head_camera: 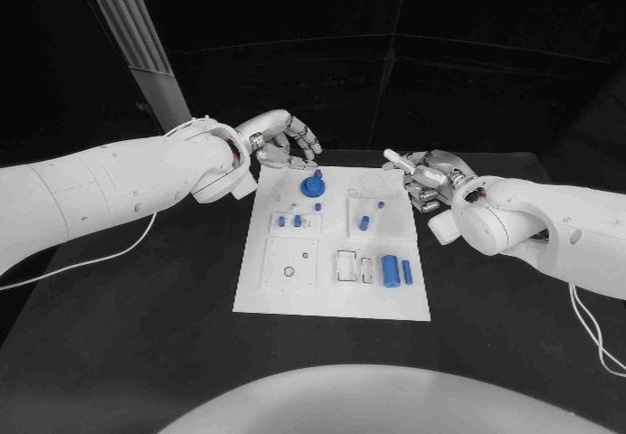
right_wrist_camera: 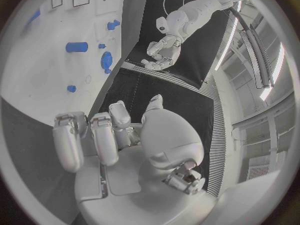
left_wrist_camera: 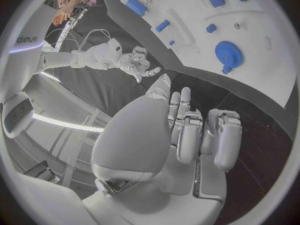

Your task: Assemble the parts on the task board

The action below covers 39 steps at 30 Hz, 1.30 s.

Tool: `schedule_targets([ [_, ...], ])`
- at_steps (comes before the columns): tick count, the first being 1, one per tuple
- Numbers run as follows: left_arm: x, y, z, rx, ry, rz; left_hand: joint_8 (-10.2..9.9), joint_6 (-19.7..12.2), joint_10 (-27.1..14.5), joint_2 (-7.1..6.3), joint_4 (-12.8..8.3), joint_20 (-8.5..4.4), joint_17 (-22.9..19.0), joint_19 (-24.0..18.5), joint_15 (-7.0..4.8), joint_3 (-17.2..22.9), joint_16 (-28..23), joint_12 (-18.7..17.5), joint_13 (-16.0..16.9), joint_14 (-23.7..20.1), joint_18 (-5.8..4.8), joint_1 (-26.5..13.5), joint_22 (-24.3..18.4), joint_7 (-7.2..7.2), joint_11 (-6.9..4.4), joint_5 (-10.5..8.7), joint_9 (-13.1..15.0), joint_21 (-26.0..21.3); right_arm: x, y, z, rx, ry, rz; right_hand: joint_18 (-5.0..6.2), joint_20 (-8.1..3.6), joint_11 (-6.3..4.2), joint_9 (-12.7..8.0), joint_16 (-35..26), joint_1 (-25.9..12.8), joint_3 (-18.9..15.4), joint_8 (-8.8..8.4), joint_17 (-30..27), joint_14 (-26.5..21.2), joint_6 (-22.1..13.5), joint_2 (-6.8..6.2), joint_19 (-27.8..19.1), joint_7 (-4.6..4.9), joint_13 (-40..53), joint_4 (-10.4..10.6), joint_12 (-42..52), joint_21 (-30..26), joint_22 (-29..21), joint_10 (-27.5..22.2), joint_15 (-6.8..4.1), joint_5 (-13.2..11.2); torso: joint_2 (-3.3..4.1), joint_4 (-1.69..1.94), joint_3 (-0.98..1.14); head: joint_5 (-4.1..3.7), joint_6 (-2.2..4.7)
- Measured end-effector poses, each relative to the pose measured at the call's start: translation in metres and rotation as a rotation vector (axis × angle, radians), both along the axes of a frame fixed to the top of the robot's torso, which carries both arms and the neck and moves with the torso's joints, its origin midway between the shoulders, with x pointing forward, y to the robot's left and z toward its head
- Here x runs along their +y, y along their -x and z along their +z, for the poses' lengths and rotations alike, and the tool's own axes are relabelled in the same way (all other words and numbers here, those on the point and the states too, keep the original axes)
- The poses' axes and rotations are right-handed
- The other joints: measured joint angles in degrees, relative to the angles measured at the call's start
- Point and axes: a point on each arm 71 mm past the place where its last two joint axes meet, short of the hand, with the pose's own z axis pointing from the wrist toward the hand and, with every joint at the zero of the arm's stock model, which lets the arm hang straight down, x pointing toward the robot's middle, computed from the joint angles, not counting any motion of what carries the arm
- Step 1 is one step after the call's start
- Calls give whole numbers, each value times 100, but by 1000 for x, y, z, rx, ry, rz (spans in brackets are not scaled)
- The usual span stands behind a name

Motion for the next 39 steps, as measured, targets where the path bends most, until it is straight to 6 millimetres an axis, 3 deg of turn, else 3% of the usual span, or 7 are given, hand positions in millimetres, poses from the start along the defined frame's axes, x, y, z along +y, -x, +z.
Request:
schedule_targets([
  [5,-8,0,-4,-75,-32,-63,-340,259,138,2,4,0,0,0,0,137,0,-271,-618,0,0,418,0,-106,-70,-448,-400,0,-1,0,1,-15,1,0,0,0,0,0,0,0,0,0,0,0,0,0,0,0,0,0,0,0,0,0,0,0,0,-1,0,-1,0],
  [12,-25,3,-11,-190,-169,-183,-601,591,371,56,34,-1,0,0,0,201,0,-478,-1189,0,1,608,0,-223,-85,-773,-750,0,0,-1,2,-31,0,1,1,0,0,0,0,0,0,0,0,0,0,0,0,0,0,0,0,0,0,0,0,0,0,-1,1,10,0],
  [22,-42,6,-27,-300,-365,-303,-732,681,378,79,34,-46,0,-1,-66,200,0,-642,-1492,17,1,639,0,-214,-135,-812,-928,0,1,-1,3,-41,-1,4,0,0,0,1,0,0,0,-1,0,0,0,0,0,0,-1,0,0,0,0,0,0,0,-1,-1,2,19,0],
  [39,-48,8,-51,-316,-517,-350,-786,822,378,83,34,-124,0,-7,-125,231,0,-728,-1694,-1,1,819,0,-195,-175,-812,-1058,0,3,-1,3,-42,-1,7,0,0,0,1,0,0,0,-1,0,0,0,0,0,0,-1,0,0,0,0,0,0,0,-5,-1,2,-1,0],
])
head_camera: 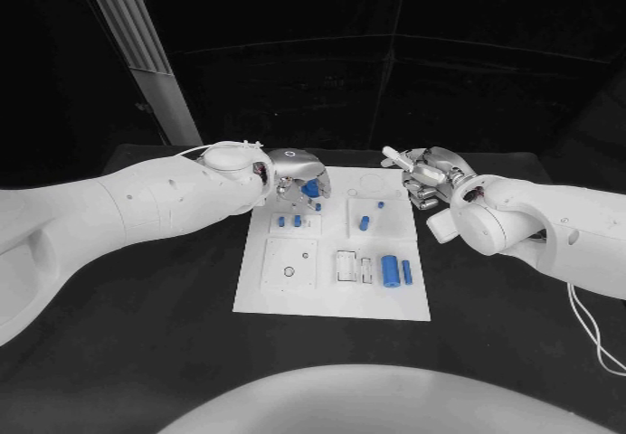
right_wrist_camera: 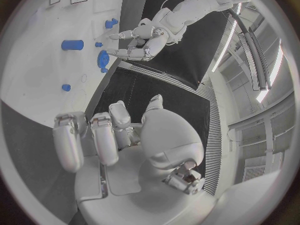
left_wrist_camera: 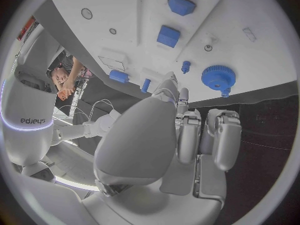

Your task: Assemble the parts on the task board

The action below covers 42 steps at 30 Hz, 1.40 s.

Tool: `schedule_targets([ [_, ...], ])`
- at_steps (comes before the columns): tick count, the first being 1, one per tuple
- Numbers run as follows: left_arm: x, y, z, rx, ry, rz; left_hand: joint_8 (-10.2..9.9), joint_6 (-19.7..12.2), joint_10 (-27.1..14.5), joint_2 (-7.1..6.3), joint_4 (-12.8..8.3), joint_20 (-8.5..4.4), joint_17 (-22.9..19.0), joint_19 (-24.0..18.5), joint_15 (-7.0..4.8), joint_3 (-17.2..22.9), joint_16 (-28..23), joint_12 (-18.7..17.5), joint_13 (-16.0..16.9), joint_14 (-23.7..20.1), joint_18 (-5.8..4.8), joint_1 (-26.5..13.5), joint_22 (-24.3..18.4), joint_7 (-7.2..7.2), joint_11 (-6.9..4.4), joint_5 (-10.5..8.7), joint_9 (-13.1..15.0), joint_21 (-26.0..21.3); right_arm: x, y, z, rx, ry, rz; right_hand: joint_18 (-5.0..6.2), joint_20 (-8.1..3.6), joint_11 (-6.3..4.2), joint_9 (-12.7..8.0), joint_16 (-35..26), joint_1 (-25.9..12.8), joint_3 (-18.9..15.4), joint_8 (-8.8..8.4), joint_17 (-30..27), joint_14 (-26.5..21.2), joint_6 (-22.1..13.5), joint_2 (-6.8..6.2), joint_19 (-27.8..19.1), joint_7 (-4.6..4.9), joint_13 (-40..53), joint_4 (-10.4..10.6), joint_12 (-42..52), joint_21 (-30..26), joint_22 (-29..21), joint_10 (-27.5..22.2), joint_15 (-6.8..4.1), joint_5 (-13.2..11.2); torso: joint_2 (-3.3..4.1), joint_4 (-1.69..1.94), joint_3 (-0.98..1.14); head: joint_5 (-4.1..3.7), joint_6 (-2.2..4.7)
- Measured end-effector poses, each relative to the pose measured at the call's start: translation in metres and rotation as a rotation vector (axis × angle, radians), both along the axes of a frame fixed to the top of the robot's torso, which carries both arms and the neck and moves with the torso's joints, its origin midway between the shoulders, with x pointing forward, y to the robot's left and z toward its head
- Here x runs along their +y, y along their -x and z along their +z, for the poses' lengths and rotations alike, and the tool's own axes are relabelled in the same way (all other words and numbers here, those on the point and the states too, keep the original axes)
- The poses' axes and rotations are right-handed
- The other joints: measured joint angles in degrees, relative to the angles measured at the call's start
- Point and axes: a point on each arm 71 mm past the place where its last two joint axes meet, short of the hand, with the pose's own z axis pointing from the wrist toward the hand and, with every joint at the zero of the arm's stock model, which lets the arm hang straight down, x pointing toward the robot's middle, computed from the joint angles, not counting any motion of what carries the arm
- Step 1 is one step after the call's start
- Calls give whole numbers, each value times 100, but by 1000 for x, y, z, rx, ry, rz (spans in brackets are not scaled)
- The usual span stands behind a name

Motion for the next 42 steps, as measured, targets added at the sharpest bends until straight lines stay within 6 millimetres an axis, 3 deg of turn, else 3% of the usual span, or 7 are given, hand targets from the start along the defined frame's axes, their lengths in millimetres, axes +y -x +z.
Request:
schedule_targets([
  [21,-4,-4,-9,-32,-64,8,-83,81,42,189,0,0,0,0,18,142,0,-51,-55,17,0,87,0,39,1,0,-94,0,2,0,0,4,0,4,0,0,0,-6,0,38,0,0,0,0,0,38,0,0,-1,0,0,0,0,0,0,0,3,3,2,-17,0],
  [42,-9,-5,-21,5,-102,22,-107,94,42,215,-6,1,0,-1,43,199,0,-80,-54,1,0,115,0,53,1,0,-129,0,3,1,0,9,1,6,0,0,0,-5,0,38,0,0,0,0,0,38,0,0,-1,0,0,0,0,0,0,0,-1,3,5,-55,0],
])
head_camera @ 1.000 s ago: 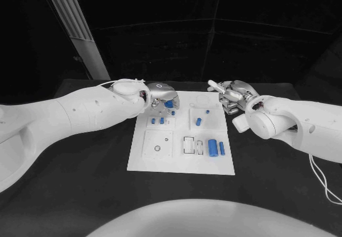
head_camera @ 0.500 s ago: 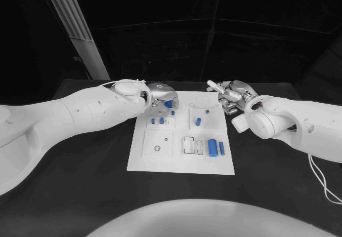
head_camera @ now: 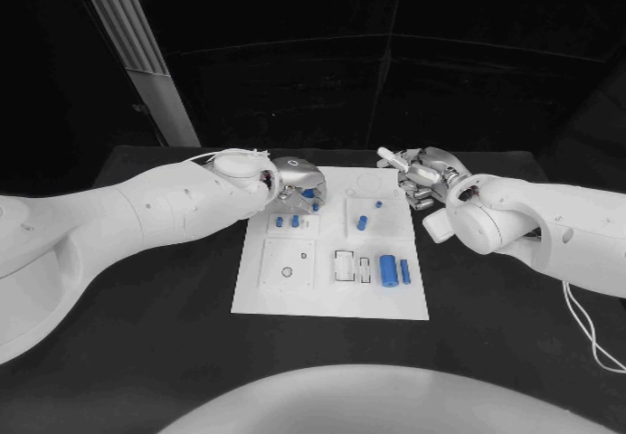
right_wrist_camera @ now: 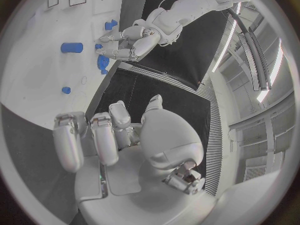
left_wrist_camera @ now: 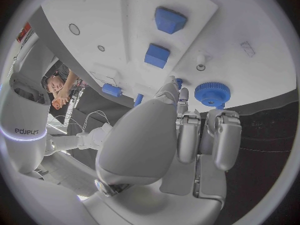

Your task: Assemble the parts on the task board

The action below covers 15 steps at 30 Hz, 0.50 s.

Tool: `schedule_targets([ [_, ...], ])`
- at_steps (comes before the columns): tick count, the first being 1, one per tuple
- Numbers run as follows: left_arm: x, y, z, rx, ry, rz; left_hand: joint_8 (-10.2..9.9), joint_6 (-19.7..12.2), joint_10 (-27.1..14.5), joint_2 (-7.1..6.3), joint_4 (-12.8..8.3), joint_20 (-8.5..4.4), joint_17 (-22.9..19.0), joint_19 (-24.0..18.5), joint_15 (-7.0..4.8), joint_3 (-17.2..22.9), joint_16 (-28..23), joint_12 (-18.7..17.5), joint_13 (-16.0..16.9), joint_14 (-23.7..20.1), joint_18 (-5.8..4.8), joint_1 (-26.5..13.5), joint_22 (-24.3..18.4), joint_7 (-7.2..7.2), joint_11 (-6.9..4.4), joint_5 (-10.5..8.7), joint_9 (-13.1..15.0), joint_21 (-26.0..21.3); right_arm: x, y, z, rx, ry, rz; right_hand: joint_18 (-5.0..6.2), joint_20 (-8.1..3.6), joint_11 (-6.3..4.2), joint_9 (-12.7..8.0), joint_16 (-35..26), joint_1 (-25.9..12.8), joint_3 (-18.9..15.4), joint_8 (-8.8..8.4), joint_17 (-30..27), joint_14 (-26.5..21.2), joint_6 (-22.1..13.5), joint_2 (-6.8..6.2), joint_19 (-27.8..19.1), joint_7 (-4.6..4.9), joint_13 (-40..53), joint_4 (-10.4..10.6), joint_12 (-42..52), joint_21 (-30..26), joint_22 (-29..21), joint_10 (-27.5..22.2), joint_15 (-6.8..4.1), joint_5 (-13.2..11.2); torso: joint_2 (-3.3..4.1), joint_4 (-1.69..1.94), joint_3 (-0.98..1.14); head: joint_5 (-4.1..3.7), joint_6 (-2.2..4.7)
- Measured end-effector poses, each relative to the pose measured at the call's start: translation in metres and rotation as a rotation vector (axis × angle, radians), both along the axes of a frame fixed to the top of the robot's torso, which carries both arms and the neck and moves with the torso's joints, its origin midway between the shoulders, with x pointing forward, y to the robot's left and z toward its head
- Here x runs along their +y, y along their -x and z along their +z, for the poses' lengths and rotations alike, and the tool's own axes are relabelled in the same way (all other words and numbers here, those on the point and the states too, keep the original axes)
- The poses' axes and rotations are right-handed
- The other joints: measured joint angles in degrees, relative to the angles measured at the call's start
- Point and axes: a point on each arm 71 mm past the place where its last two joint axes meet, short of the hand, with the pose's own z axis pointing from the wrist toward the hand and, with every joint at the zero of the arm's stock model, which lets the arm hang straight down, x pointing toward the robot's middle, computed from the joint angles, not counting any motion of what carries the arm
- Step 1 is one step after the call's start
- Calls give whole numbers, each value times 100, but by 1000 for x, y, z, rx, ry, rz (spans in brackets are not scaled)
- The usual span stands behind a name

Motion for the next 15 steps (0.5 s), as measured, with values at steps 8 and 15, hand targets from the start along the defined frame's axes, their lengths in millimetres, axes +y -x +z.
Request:
schedule_targets([
  [8,0,-2,-2,11,-18,15,-46,8,20,38,-1,0,1,-1,0,79,0,-33,-5,0,0,72,0,8,20,0,-34,0,1,0,0,1,0,1,0,0,0,0,0,0,0,0,0,0,0,0,0,0,0,0,0,0,0,0,0,0,-2,5,-2,12,0],
  [15,-1,-3,-2,15,-23,21,-68,8,40,58,-4,1,1,-1,0,127,0,-33,-4,-1,0,107,0,8,41,0,-52,0,1,0,0,2,0,2,0,0,0,0,0,0,0,0,0,0,0,0,0,0,0,0,0,0,0,0,0,0,-2,5,-2,9,0],
])
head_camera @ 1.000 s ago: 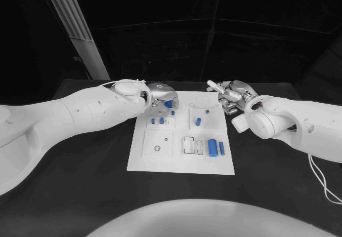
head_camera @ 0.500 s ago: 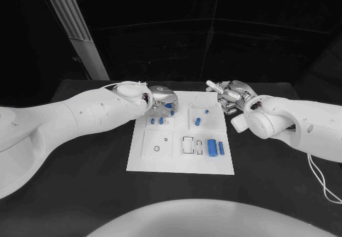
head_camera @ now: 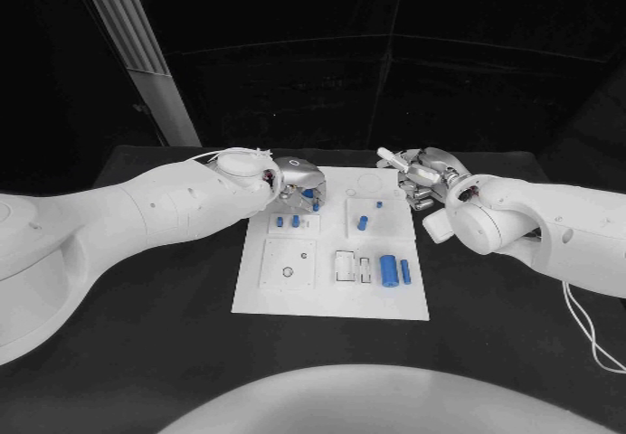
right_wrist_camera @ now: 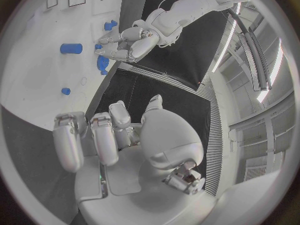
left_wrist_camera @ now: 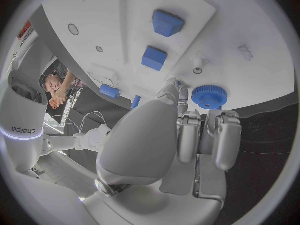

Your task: Assemble the parts on the task board

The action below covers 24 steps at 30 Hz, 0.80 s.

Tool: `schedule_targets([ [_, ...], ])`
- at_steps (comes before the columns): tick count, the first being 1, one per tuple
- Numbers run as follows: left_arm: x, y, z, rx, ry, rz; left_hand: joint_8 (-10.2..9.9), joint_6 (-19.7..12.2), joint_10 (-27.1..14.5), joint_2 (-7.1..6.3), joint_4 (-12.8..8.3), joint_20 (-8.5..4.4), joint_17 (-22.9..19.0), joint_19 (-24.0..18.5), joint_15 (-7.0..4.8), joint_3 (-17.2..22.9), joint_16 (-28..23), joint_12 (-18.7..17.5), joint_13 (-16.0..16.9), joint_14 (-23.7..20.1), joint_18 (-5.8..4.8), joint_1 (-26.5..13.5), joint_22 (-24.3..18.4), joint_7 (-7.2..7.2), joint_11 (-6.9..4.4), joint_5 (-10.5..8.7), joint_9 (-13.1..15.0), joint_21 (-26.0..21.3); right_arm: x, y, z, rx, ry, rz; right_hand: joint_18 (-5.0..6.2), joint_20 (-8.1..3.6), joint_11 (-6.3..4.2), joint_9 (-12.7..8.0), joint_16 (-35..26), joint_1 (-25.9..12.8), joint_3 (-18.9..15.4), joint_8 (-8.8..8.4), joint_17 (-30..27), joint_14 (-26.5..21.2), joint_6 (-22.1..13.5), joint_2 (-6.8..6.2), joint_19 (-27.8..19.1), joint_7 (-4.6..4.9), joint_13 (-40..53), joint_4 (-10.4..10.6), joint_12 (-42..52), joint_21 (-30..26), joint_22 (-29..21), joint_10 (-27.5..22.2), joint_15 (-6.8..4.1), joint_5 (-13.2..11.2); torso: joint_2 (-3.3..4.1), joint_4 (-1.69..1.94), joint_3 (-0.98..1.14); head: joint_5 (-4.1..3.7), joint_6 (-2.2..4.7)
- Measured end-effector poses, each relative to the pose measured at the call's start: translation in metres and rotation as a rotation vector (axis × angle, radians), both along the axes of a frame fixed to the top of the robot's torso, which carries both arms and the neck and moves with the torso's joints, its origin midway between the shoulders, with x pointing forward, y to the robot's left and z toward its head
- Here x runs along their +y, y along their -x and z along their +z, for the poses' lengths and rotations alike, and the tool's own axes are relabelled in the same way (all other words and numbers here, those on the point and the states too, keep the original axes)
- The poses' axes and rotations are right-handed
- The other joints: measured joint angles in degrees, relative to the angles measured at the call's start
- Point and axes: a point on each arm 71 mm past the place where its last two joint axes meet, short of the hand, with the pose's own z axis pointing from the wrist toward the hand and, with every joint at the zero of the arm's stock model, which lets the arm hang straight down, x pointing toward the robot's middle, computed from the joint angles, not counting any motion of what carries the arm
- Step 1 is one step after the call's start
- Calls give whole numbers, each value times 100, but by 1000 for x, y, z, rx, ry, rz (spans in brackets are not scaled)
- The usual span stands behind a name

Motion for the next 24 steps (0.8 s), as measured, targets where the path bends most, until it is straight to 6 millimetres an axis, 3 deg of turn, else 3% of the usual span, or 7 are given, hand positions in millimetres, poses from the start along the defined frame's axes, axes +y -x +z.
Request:
schedule_targets([
  [24,-3,-3,1,8,-12,11,-1,154,134,-19,25,1,0,0,41,117,0,1,3,1,0,19,0,10,10,0,-30,0,1,0,0,4,0,3,0,0,0,0,0,0,0,0,0,0,0,0,0,0,-2,0,0,0,0,0,0,0,2,-4,2,-3,0],
])
